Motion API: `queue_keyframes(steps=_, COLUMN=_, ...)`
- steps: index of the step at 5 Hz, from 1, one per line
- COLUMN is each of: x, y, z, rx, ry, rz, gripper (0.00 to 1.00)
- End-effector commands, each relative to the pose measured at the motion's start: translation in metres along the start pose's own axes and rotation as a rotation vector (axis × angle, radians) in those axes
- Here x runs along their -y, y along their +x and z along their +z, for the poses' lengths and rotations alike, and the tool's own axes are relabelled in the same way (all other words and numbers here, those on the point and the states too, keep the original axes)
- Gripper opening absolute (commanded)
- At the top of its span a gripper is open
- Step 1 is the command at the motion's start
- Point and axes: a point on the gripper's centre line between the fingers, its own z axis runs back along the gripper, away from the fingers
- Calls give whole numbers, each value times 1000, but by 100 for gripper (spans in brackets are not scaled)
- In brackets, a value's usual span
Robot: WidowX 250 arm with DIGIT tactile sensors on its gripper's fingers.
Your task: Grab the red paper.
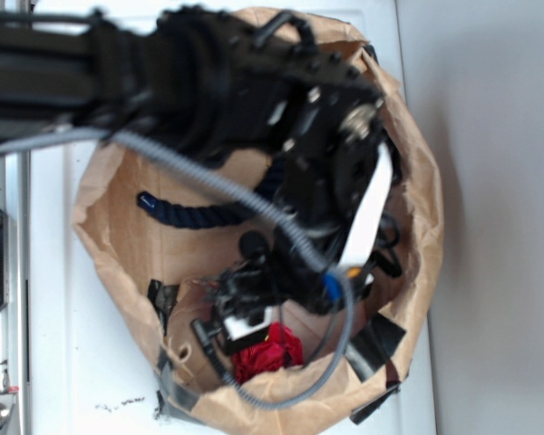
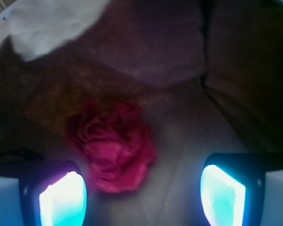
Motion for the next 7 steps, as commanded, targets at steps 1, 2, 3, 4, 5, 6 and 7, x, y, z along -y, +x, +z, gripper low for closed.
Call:
queue_keyframes(steps=1, x=16, y=20, z=-38, rx=-77, ry=-8, rz=-116, gripper=100)
queue_keyframes(steps=2, x=63, y=25, z=-88, rx=-98, ry=-85, rz=-125, gripper=100)
queue_keyframes(steps=3, x=69, y=23, z=-93, rx=-83, ry=-83, rz=-110, gripper=0)
queue_keyframes(steps=4, x=61, y=18, z=-83, rx=-61, ry=-46, rz=-89, gripper=0)
queue_keyframes(steps=5, x=52, y=16, z=-68, rx=-35, ry=-36, rz=-85, gripper=0)
queue_keyframes(steps=6, x=35, y=12, z=-38, rx=9, ry=63, rz=6, gripper=0)
queue_keyframes(steps=7, x=11, y=-6, z=10, rx=123, ry=187, rz=203, gripper=0)
